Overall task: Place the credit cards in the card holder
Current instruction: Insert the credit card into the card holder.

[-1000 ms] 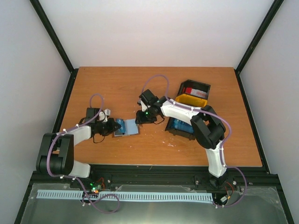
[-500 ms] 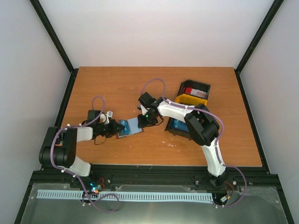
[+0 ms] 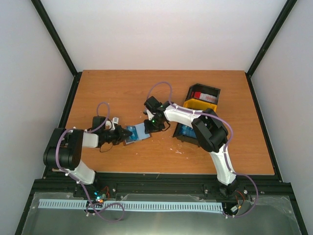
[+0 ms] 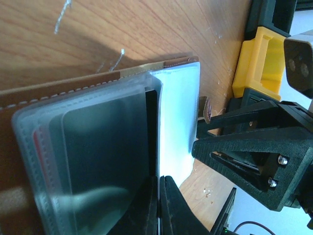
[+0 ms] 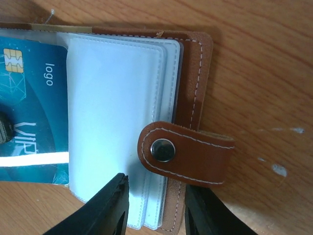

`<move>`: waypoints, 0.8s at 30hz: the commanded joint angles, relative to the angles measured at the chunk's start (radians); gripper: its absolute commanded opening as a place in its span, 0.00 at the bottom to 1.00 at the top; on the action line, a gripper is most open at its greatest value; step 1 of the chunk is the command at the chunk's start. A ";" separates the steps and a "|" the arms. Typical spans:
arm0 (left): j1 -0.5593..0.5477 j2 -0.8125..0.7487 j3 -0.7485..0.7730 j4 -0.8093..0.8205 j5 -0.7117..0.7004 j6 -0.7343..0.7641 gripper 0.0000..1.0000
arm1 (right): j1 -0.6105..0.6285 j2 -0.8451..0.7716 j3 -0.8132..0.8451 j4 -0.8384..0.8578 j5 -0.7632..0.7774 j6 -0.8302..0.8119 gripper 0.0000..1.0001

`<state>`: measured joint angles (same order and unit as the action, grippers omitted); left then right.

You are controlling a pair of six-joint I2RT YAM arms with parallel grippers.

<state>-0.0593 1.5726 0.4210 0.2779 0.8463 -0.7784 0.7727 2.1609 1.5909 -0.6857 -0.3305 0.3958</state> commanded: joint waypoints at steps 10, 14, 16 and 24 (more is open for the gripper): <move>-0.015 0.078 -0.009 0.155 0.039 -0.070 0.01 | 0.002 0.051 -0.006 -0.028 -0.034 0.013 0.30; -0.037 0.095 -0.030 0.196 0.025 -0.078 0.01 | 0.001 0.050 -0.006 -0.025 -0.040 0.018 0.29; -0.048 0.108 -0.034 0.214 0.021 -0.090 0.01 | 0.002 0.050 -0.007 -0.022 -0.042 0.021 0.29; -0.081 0.132 -0.014 0.253 -0.010 -0.112 0.07 | 0.002 0.048 -0.021 -0.009 -0.049 0.028 0.29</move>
<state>-0.1108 1.6760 0.3931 0.5060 0.8669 -0.8852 0.7662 2.1662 1.5906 -0.6842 -0.3584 0.4095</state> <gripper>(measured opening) 0.039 0.289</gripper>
